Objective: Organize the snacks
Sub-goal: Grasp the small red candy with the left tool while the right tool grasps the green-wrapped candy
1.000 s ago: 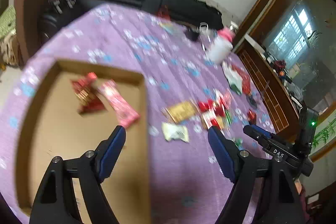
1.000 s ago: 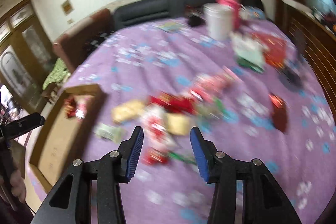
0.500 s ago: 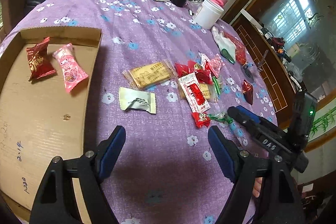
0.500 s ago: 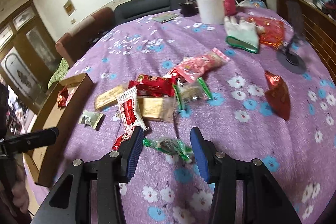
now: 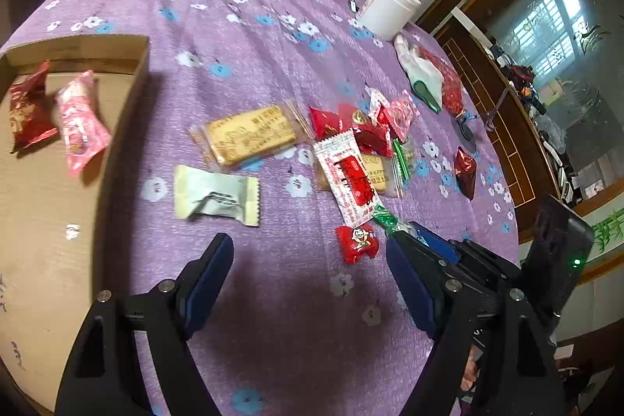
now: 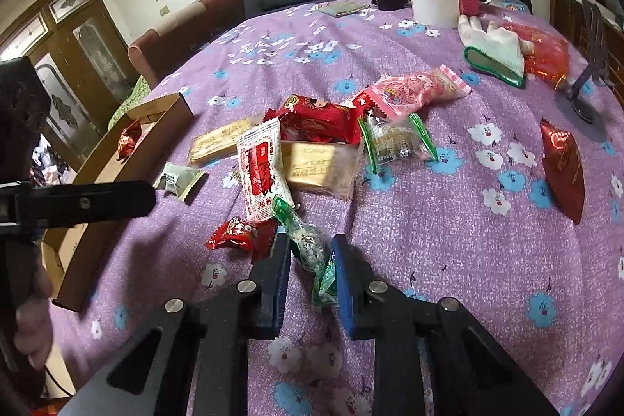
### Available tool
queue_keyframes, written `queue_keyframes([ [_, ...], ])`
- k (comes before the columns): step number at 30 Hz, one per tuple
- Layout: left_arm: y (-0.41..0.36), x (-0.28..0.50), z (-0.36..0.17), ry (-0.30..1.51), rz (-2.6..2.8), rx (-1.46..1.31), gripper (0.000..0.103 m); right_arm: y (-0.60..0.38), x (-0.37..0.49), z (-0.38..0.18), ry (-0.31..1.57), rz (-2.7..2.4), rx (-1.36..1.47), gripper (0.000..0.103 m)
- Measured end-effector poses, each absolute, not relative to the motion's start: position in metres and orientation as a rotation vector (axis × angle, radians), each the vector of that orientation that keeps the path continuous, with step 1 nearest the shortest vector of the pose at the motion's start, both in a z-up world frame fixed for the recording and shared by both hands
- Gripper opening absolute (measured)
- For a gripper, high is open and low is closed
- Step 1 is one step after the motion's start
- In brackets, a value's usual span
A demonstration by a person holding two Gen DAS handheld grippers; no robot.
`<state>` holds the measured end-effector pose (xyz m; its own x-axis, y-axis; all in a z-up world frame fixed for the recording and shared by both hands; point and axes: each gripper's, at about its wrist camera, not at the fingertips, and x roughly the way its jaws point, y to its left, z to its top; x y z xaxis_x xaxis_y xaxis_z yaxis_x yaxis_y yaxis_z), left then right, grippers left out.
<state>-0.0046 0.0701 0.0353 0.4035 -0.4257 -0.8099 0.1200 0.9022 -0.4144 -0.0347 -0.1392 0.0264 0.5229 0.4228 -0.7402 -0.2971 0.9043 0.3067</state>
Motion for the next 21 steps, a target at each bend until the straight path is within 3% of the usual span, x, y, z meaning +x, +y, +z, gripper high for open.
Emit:
queue_keyframes([
  [16,0.001,0.004,0.011,1.037,-0.373,-0.049,0.077,-0.163,-0.034,0.029,0.914,0.318,0.215,0.021],
  [19,-0.004,0.002,0.01,1.013,-0.365,-0.004,0.064,-0.166,-0.032,0.029,0.917,0.318,0.238,0.021],
  [21,-0.006,0.0,0.009,0.998,-0.358,0.029,0.04,-0.165,-0.033,0.03,0.912,0.318,0.235,0.021],
])
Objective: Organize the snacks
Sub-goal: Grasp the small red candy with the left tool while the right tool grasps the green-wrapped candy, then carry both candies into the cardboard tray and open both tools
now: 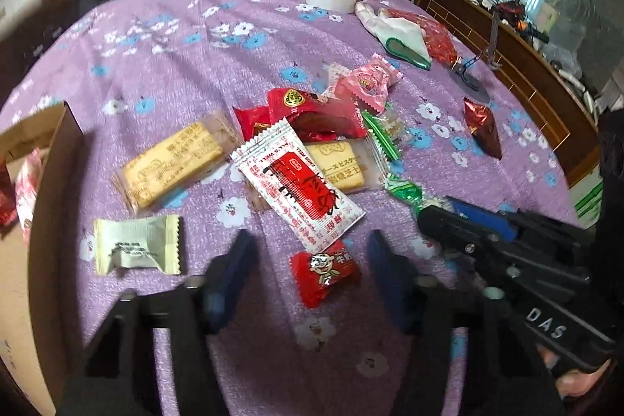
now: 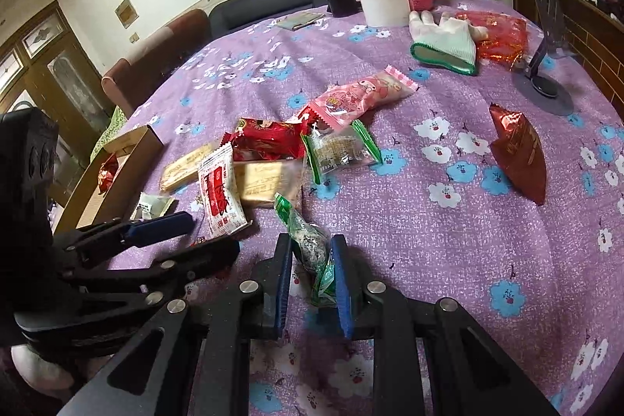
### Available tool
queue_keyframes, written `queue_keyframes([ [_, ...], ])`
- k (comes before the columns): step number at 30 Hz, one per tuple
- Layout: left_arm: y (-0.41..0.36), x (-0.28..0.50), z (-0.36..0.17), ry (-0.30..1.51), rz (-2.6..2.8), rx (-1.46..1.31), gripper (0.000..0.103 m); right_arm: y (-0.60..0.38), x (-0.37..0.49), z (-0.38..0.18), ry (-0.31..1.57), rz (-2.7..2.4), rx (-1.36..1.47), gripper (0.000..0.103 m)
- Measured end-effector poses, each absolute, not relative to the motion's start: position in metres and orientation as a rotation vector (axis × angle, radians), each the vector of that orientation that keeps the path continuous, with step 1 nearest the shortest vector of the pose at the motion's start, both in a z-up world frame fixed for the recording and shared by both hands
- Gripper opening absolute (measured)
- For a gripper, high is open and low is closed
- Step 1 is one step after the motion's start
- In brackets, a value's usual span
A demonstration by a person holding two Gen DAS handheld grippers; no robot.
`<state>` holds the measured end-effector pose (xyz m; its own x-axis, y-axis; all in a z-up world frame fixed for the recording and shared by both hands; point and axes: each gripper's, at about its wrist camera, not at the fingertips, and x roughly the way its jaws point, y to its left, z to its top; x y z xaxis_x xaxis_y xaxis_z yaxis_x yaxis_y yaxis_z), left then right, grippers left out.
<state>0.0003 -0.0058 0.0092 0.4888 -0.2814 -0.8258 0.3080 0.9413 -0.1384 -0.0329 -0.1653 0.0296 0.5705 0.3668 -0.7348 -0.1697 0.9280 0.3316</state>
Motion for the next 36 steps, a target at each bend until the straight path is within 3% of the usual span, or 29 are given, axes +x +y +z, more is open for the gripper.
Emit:
queue_keyframes([
  [2,-0.007,-0.002,0.009,0.989,-0.363,0.049,0.028,-0.165,-0.033,0.029,0.913,0.317,0.236,0.021],
  [7,-0.005,-0.008,0.009,0.974,-0.371,0.052,0.027,-0.166,-0.032,0.028,0.912,0.304,0.231,0.021],
  [9,0.0,-0.013,0.009,0.974,-0.381,0.027,0.019,-0.167,-0.032,0.028,0.913,0.297,0.233,0.021],
  [29,0.157,-0.065,0.06,0.856,-0.271,-0.385,0.019,-0.177,-0.037,0.038,0.837,0.302,0.297,0.021],
  [36,0.234,-0.074,0.071,0.8,-0.13,-0.399,0.019,-0.143,-0.049,0.075,0.825,0.383,0.294,0.022],
])
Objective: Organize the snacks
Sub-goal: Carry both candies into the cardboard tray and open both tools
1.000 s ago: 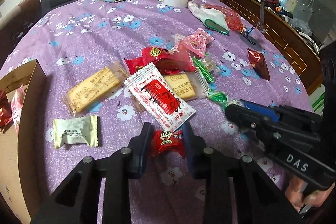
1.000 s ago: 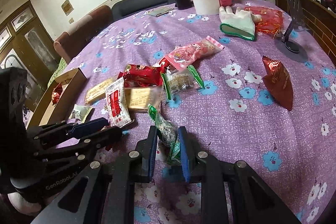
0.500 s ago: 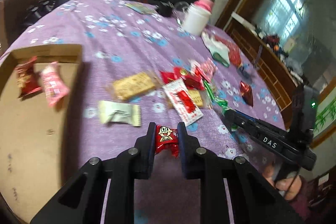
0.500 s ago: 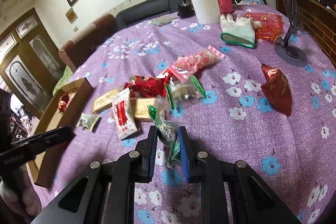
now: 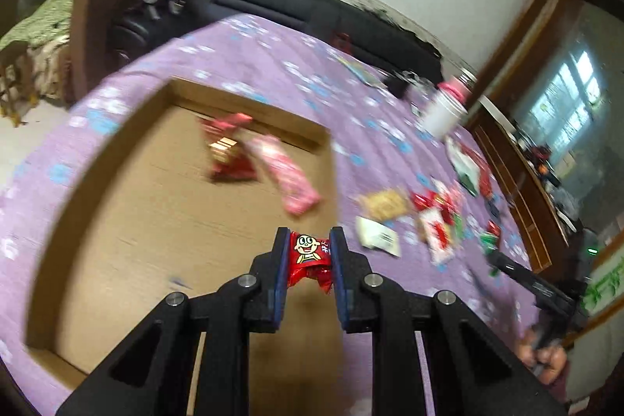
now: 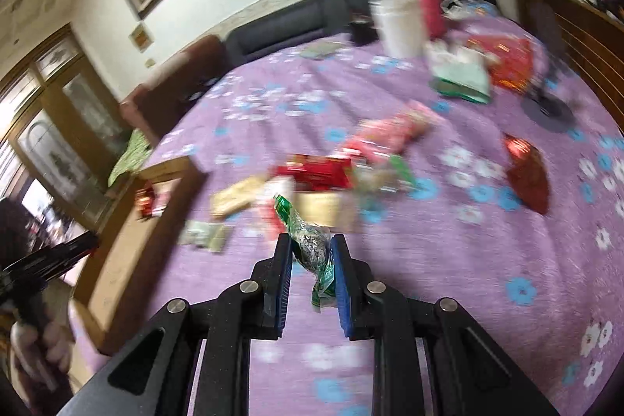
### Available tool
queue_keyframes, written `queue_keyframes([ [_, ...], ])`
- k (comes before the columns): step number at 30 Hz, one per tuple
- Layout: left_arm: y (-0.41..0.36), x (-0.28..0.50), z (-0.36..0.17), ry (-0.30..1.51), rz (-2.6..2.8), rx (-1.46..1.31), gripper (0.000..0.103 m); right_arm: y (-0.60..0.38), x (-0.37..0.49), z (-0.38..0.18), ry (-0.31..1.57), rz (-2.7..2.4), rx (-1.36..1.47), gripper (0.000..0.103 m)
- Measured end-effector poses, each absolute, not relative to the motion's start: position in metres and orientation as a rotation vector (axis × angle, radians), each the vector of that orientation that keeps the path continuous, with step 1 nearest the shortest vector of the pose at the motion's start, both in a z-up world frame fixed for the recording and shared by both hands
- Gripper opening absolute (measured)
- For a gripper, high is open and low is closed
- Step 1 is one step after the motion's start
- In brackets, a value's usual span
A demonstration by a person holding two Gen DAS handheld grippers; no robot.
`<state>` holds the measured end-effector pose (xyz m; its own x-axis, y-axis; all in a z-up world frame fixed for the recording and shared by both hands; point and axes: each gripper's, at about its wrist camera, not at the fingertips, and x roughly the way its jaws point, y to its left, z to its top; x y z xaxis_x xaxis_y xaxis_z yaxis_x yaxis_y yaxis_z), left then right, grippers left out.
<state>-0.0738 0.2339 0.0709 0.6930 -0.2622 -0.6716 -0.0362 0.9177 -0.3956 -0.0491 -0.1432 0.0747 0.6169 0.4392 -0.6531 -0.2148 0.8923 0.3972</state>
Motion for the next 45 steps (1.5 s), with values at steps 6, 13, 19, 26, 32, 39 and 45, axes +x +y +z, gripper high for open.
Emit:
queue_keyframes([
  [6,0.28,-0.058,0.06,0.821,-0.076,-0.439,0.019,-0.052,-0.04,0.106,0.855,0.555,0.18,0.022],
  [13,0.307,-0.015,0.051,0.872,-0.059,-0.462,0.019,0.07,-0.014,0.095,0.934,0.695,0.056,0.022],
  [19,0.319,0.015,0.031,0.941,-0.022,-0.477,0.019,0.127,0.007,0.072,0.979,0.713,0.007,0.023],
  [26,0.327,0.02,0.02,0.958,-0.01,-0.521,0.023,0.148,0.018,0.056,0.999,0.694,-0.027,0.024],
  [32,0.329,0.009,0.036,0.897,0.003,-0.541,0.056,0.138,0.013,0.067,0.972,0.688,-0.001,0.028],
  [39,0.321,-0.018,0.059,0.853,0.016,-0.553,0.07,0.107,0.001,0.09,0.914,0.672,0.05,0.03],
  [45,0.296,-0.043,0.069,0.864,-0.002,-0.565,0.074,0.064,-0.023,0.1,0.867,0.634,0.064,0.032],
])
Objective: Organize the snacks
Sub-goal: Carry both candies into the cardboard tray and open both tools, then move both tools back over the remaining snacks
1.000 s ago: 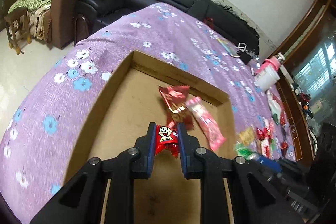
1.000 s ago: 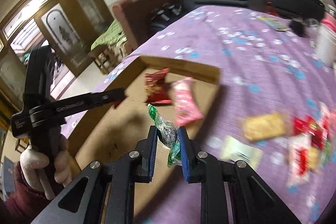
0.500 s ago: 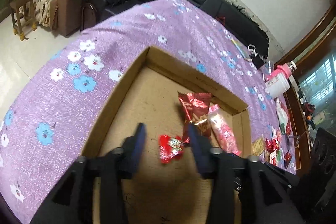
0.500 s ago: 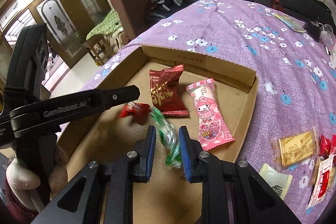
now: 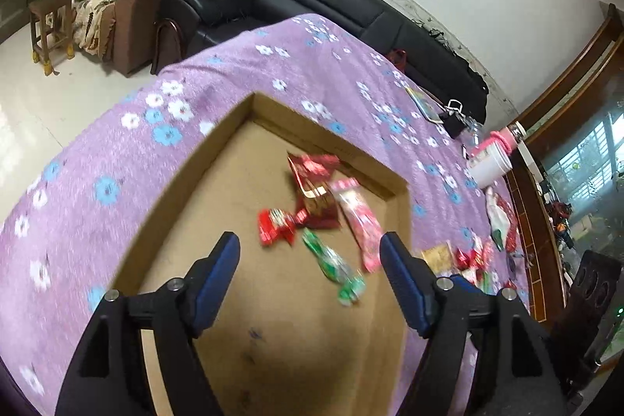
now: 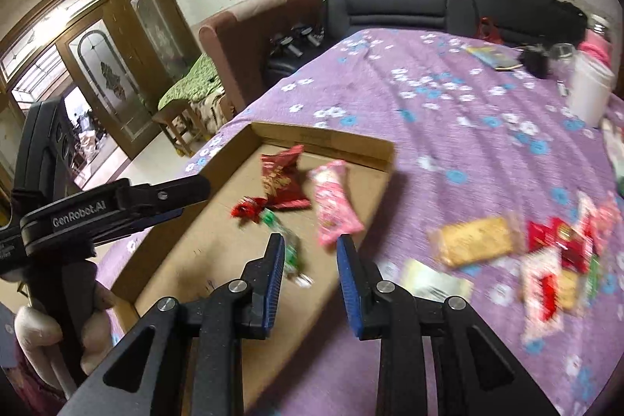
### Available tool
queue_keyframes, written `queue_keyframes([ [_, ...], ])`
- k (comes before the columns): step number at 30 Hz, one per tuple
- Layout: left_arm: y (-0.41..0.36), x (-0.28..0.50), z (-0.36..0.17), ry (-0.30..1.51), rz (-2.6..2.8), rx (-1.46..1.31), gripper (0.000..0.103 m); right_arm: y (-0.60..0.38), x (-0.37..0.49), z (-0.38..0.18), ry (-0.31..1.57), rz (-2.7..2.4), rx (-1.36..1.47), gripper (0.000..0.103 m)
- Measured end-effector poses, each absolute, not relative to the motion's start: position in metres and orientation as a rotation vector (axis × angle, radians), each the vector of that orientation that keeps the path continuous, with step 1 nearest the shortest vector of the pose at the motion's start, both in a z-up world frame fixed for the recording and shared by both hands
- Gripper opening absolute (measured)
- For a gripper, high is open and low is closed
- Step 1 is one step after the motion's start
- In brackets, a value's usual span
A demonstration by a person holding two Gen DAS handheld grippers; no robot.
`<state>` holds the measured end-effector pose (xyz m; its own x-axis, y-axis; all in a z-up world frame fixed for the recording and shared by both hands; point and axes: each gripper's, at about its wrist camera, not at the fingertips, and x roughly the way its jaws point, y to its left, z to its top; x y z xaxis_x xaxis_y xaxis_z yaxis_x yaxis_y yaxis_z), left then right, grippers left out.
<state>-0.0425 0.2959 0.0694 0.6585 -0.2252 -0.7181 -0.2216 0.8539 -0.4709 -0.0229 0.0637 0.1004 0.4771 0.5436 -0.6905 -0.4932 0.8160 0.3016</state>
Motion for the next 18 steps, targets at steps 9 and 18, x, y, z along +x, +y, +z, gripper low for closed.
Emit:
queue_keyframes([
  [9,0.26,-0.085,0.074,0.835,-0.076,-0.623,0.081,-0.078,-0.04,0.086,0.85,0.377,0.17,0.048],
  [18,0.207,-0.082,0.07,0.897,-0.157,-0.562,0.081,-0.139,-0.042,0.078,0.844,0.279,0.248,0.048],
])
